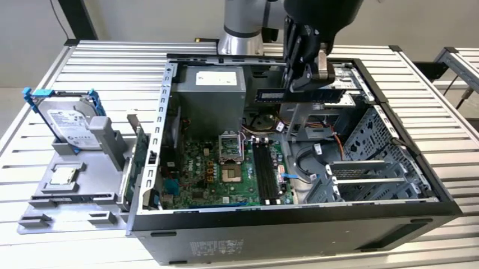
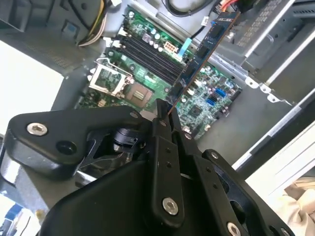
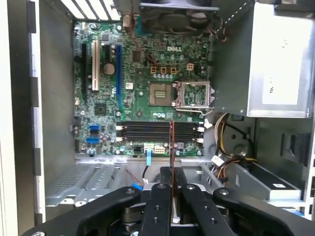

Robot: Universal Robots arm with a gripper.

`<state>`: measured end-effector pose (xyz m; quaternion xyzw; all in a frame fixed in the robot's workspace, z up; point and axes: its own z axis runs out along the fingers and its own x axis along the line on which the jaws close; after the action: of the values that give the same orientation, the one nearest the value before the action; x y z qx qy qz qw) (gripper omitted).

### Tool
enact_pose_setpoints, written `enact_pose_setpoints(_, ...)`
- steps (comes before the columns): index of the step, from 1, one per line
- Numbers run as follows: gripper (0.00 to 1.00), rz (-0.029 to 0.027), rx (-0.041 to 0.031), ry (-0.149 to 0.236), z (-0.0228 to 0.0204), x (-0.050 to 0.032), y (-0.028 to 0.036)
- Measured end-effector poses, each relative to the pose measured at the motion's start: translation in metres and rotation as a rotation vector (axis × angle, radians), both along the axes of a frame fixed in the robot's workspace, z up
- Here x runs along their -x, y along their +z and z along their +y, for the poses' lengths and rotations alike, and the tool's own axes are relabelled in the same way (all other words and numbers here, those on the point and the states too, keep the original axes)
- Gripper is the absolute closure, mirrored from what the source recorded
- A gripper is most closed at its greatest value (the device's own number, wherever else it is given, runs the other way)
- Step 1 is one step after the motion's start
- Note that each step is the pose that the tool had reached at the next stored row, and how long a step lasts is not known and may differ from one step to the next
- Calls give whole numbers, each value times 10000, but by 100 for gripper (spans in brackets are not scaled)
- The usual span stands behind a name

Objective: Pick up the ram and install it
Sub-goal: 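Insert the ram into the slot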

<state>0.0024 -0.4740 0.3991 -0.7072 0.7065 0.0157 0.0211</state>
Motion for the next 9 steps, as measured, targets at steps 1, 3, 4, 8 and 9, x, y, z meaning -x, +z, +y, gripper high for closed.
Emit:
enact_pose_setpoints(1,100,0,1,0,32,-3,0)
enact_pose_setpoints(3,100,0,1,0,95,-10,-1)
enact_pose_setpoints(4,100,1,1,0,128,-15,-1)
enact_pose_setpoints(8,100,0,0,0,255,-32,-4)
enact_pose_setpoints(9,100,0,0,0,283,-36,-4)
